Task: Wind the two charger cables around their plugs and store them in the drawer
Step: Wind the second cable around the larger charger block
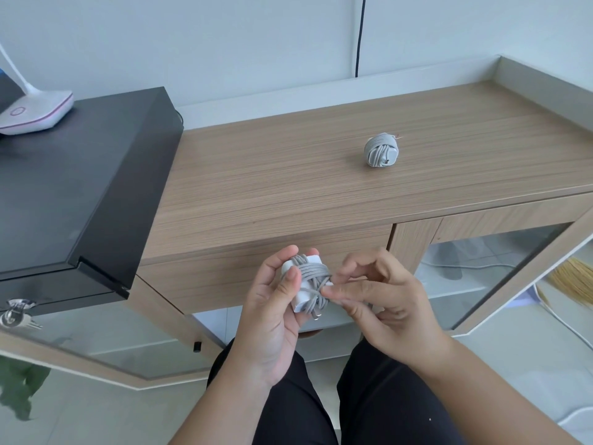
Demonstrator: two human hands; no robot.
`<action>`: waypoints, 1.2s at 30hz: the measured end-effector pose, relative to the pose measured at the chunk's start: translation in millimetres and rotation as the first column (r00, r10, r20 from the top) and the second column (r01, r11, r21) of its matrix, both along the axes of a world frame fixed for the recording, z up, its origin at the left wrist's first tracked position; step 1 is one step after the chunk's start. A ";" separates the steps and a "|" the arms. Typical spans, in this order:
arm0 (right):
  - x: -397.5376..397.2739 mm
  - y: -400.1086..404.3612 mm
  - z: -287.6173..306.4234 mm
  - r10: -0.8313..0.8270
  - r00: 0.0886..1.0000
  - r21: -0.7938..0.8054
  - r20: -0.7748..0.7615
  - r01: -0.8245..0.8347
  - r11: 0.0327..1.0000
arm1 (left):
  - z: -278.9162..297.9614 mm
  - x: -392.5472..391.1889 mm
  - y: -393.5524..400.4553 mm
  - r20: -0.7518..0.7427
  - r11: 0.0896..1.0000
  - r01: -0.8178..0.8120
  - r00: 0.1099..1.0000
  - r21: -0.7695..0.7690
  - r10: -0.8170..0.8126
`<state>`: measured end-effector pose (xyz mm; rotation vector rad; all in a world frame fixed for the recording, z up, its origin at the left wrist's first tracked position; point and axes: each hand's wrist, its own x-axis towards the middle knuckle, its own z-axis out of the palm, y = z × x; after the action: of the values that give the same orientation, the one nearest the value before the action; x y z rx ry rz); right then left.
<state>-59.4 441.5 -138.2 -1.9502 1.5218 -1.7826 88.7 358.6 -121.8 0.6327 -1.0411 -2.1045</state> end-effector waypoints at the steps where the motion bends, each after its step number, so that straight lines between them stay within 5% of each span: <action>1: -0.7 -0.6 -0.4 0.017 1.000 0.002 0.002 -0.017 1.000 | -0.2 0.5 -0.4 0.006 1.000 0.006 1.000 0.000 -0.006; 18: -4.3 4.0 -7.7 0.018 0.999 0.001 -0.027 -0.018 1.000 | -7.1 3.0 -0.7 0.047 0.992 0.122 0.991 0.033 -0.123; 29: -11.0 -0.3 -15.2 0.021 0.937 0.013 -0.348 -0.017 1.000 | -8.4 6.5 -2.4 0.217 0.989 0.140 0.968 -0.057 -0.124; 36: -5.6 3.0 -8.2 0.048 0.999 0.183 0.008 -0.048 0.982 | -8.1 6.5 -4.3 0.213 0.986 0.135 0.971 -0.095 -0.112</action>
<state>-65.0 444.5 -146.4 -1.8781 1.5621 -1.5654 95.2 354.2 -129.9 0.7627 -1.3324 -2.1035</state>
